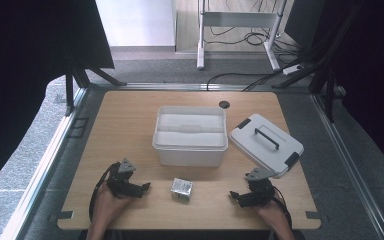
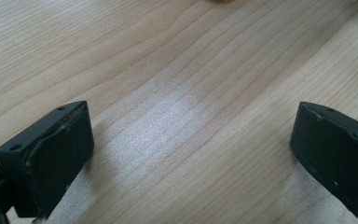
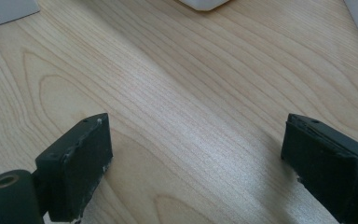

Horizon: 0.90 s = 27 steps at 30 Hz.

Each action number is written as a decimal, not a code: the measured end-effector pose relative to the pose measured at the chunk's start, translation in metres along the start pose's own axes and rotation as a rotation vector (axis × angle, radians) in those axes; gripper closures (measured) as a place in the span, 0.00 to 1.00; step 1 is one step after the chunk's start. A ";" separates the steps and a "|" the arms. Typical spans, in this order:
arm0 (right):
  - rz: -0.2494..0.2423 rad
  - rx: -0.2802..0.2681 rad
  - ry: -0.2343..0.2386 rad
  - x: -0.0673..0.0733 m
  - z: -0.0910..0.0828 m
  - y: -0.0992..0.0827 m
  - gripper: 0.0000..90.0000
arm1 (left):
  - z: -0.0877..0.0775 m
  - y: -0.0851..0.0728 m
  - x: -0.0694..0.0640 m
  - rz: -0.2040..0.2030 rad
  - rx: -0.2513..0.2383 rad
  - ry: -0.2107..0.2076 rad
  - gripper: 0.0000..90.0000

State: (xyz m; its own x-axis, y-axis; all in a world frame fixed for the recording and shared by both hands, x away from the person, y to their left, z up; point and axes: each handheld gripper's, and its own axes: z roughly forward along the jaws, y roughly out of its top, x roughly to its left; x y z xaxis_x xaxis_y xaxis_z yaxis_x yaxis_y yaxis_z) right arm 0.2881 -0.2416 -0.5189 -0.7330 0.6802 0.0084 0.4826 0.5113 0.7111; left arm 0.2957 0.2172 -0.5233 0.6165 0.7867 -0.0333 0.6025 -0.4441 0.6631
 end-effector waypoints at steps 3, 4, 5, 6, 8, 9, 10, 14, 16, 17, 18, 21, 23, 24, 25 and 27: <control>0.000 0.000 0.000 0.000 0.000 0.000 0.09 | 0.000 0.000 0.000 0.000 -0.001 -0.001 0.00; -0.002 -0.001 0.000 0.000 0.000 0.000 0.09 | 0.000 0.000 0.000 0.000 -0.001 -0.001 0.00; -0.002 0.000 0.000 0.000 0.000 0.000 0.09 | 0.000 0.000 0.000 0.000 -0.001 -0.001 0.00; 0.000 0.000 0.000 0.000 0.000 0.000 0.09 | 0.000 0.000 0.000 -0.001 -0.001 -0.001 0.00; -0.002 0.000 0.000 0.000 0.000 0.000 0.09 | 0.000 0.000 0.000 -0.001 -0.001 -0.001 0.00; -0.002 -0.001 0.000 0.000 0.000 0.000 0.09 | 0.000 0.000 0.000 -0.001 -0.001 -0.001 0.00; 0.000 0.000 0.000 0.000 0.000 0.000 0.09 | 0.000 0.000 0.000 -0.001 -0.001 -0.001 0.00; 0.000 0.001 0.000 0.000 0.000 0.000 0.09 | 0.000 0.000 0.000 0.000 -0.001 -0.001 0.00; -0.001 0.000 0.000 0.000 0.000 0.000 0.09 | 0.000 0.000 0.000 0.001 -0.002 -0.002 0.00; -0.001 0.000 -0.001 0.000 0.000 0.000 0.09 | 0.000 0.000 0.000 0.002 -0.001 -0.003 0.00; 0.002 0.001 -0.001 0.000 0.000 0.000 0.09 | 0.000 0.000 0.000 0.002 -0.001 -0.003 0.00; 0.003 0.001 -0.002 0.000 0.000 0.000 0.09 | 0.000 0.000 0.000 0.002 -0.001 -0.003 0.00; 0.004 0.001 -0.003 0.001 0.000 0.000 0.09 | 0.000 0.000 0.000 0.002 -0.001 -0.003 0.00; 0.005 0.001 -0.004 0.001 0.000 0.000 0.09 | 0.000 0.000 0.000 0.002 -0.001 -0.003 0.00; 0.005 0.002 -0.005 0.001 0.000 0.000 0.09 | 0.000 0.000 0.000 0.002 -0.001 -0.003 0.00; 0.006 0.002 -0.005 0.001 0.000 0.000 0.09 | 0.000 0.000 0.000 0.000 -0.001 -0.002 0.00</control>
State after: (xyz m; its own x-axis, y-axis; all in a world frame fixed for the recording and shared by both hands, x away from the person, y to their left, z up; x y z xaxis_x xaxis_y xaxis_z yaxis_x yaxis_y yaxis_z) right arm 0.2873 -0.2413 -0.5187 -0.7274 0.6861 0.0091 0.4879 0.5079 0.7099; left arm 0.2960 0.2170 -0.5234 0.6174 0.7859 -0.0349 0.6019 -0.4434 0.6642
